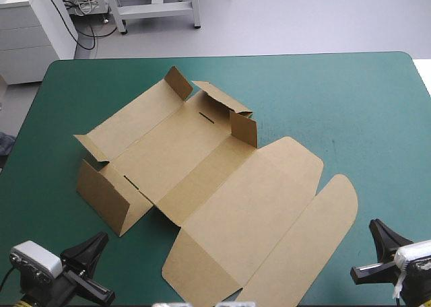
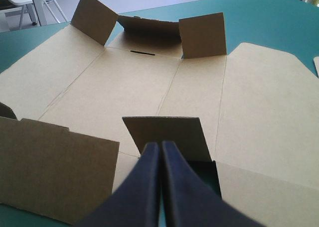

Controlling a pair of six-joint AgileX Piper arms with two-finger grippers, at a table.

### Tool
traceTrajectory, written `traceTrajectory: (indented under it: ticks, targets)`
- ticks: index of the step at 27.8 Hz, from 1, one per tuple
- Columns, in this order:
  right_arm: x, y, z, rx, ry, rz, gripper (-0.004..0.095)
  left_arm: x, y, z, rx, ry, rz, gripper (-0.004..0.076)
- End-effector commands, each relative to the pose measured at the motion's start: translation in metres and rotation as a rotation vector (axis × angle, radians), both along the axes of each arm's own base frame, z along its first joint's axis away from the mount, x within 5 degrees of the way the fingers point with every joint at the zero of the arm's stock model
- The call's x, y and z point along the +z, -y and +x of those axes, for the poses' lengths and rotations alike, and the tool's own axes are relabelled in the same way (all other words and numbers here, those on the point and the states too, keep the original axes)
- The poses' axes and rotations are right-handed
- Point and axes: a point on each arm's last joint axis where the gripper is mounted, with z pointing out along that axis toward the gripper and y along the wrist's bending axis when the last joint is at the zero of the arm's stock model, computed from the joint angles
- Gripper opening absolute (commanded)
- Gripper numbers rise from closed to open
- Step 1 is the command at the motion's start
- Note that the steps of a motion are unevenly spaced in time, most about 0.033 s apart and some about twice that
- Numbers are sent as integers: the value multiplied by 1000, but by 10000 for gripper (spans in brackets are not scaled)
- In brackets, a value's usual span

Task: Fold the box

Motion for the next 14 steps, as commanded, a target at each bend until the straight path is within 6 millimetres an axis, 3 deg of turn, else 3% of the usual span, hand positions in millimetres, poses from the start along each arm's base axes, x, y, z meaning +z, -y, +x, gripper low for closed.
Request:
traceTrajectory:
  ticks: [1,12,14]
  targets:
    - [14,0,1,-2,86,11,-16,13,0,2,13,65,-49,-8]
    - [14,0,1,-2,86,11,-15,13,0,2,13,65,-49,-8]
    - [14,0,1,11,101,-55,0,13,0,2,13,65,-49,-8]
